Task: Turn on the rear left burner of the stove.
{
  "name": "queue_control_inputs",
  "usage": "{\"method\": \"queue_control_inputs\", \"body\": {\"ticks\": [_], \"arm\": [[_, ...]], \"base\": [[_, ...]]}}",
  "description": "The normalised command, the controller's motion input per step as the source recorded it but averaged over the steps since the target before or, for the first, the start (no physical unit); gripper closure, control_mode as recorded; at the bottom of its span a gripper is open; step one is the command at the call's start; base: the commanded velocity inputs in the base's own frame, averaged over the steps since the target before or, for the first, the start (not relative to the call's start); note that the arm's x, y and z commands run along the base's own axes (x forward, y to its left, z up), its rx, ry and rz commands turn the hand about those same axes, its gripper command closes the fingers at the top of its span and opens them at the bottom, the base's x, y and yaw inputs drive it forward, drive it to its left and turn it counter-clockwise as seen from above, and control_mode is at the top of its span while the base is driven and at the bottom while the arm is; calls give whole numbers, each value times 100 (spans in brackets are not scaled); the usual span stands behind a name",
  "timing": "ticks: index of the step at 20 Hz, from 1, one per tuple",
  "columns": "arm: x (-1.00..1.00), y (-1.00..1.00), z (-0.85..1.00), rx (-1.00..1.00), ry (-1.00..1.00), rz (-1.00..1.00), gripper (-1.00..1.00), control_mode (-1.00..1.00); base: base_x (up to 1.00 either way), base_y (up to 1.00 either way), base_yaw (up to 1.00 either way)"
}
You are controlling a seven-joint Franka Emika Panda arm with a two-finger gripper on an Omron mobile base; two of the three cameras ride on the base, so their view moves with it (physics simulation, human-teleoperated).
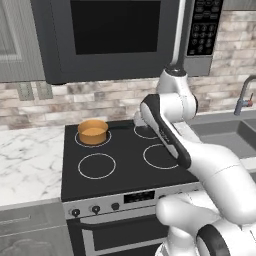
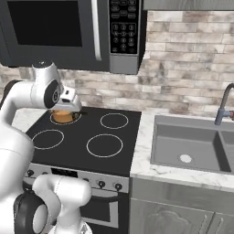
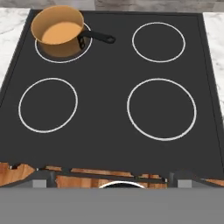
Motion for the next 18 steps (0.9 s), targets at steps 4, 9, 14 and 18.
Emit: {"method": "queue_control_inputs", "body": {"ticks": [4,9,14,18], "arm": [[-16,100,-54,-1,-16,-11,-100,-100],[-12,100,-80,-6,-4,-12,-100,-100],[0,100,-100,-16,0,-12,-100,-100],[0,100,-95,-12,0,-6,-100,-100]], "base": [[0,0,0],[0,0,0],[0,0,0],[0,0,0]]}}
